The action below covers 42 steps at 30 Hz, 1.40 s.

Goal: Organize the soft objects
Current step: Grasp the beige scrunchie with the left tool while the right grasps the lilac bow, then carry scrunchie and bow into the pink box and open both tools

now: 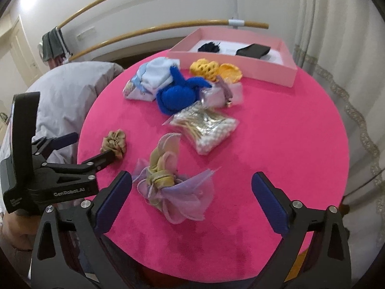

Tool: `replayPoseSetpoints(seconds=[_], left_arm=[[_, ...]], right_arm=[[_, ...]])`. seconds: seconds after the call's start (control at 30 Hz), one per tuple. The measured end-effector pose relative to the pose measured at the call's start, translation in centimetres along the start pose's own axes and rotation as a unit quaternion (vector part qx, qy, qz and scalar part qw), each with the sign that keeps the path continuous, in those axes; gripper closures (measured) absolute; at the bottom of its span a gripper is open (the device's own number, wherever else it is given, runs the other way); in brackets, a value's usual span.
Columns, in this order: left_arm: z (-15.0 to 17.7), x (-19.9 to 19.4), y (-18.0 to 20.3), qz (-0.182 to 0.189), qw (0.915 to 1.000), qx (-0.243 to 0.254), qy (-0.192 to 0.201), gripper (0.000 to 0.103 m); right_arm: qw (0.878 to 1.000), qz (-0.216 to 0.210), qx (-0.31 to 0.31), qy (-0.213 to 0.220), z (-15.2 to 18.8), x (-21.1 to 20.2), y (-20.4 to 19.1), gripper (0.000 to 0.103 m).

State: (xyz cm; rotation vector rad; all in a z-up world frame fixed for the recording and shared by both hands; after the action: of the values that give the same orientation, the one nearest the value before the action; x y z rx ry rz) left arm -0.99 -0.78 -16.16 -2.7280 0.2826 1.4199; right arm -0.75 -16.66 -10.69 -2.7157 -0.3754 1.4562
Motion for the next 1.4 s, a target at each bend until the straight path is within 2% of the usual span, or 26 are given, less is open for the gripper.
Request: replayPoseSetpoints(seconds=[0.03, 0.1, 0.13, 0.23, 0.3, 0.33, 0.4, 0.47, 0.57, 0.83, 1.03, 1.23, 1.4], left_arm=[[0.0, 0.4, 0.2, 0.007, 1.0, 0.001, -0.004, 0.014], [0.0, 1.4, 0.4, 0.025, 0.9995, -0.001, -0.021, 0.026], [0.0, 1.7, 0.4, 0.019, 0.9997, 0.002, -0.018, 0.026], [-0.3, 2.1, 0.6, 0.021, 0.9996, 0.006, -0.016, 0.034], [-0.6, 2.3, 0.5, 0.028, 0.9995, 0.006, -0.017, 0.048], [-0.6, 2.1, 0.5, 0.029, 0.9994, 0.007, -0.017, 0.051], [-0.6, 2.1, 0.6, 0.031, 0.9993, 0.014, -0.017, 0.065], [-0.5, 1.9, 0.7, 0.034, 0.9991, 0.022, -0.014, 0.075], [-0.3, 1.4, 0.6, 0.042, 0.9988, 0.017, -0.015, 0.083], [-1.0, -0.6, 1.0, 0.047, 0.9988, 0.016, 0.0, 0.085], [-3.0, -3.2, 1.2, 0.055, 0.9977, 0.02, 0.036, 0.085], [-7.4, -4.1, 0.8, 0.039, 0.9966, 0.03, 0.066, 0.084], [-13.1, -4.6, 0.7, 0.029, 0.9941, 0.033, 0.099, 0.081]], right_arm=[[1.0, -0.002, 0.0, -0.004, 0.1, 0.4, -0.1, 0.007], [1.0, -0.008, 0.001, -0.015, 0.3, 1.4, -0.3, 0.012], [1.0, -0.01, 0.002, -0.018, 0.3, 1.7, -0.4, 0.018], [0.999, -0.017, 0.005, -0.029, 0.5, 2.9, -0.5, 0.034], [0.999, -0.028, 0.006, -0.034, 0.6, 3.4, -0.6, 0.04], [0.999, -0.038, 0.006, -0.037, 0.7, 3.6, -0.7, 0.046], [0.997, -0.061, 0.008, -0.041, 0.9, 3.9, -1.0, 0.06], [0.997, -0.065, 0.01, -0.037, 1.0, 3.8, -1.1, 0.067], [0.997, -0.071, 0.013, -0.03, 1.0, 3.5, -1.0, 0.072], [0.998, -0.052, 0.033, -0.01, 0.4, 1.9, 1.4, 0.072], [0.998, -0.047, 0.051, 0.01, -0.7, 0.4, 3.3, 0.072], [0.998, -0.024, 0.047, 0.042, -4.5, -0.9, 5.6, 0.072], [0.996, -0.001, 0.034, 0.081, -10.2, -2.1, 7.3, 0.072]])
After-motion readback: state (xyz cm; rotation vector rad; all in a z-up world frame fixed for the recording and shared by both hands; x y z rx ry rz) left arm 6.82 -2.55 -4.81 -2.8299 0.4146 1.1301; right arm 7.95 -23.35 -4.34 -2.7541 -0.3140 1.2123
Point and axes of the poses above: each gripper's, at about its wrist camera, not at the fingertips, and x roughly the way its jaws point, y to its right, z to its underside, the point moved 4 cm from there along x, roughly the way its jaws point, and after that the axes turned 1 degree about y, right-handed, at the moved point
